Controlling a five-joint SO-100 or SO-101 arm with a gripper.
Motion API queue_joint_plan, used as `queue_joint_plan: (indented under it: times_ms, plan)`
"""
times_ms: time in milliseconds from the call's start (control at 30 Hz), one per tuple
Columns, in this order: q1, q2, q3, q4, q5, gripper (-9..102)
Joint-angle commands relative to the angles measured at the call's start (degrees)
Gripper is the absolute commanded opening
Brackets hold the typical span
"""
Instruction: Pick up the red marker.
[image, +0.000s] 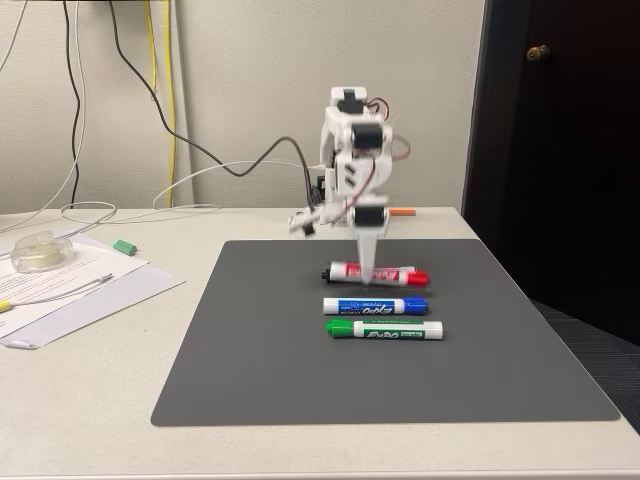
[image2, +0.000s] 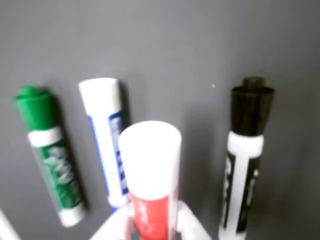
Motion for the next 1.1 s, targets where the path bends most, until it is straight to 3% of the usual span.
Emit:
queue_joint_plan:
  times_ms: [0,267,433,633,800,967,1067]
  plan:
    - [-0.3,9.3,-1.5,2.5,0.3,1]
    - [1.9,24.6,-0.9,3.3,-1.1,1]
    - [3.7,32.3,0.9,2.5,-9.6,1]
    - [5.4,56.5,29.8,-21.0,-12.0,1]
    - [6.6,72.0,51.4,-35.1,-13.5,1]
    - [6.4,84.5,68.9,-46.3,-13.1,1]
    - [6.9,86.2,71.5,-48.4,-11.2,1]
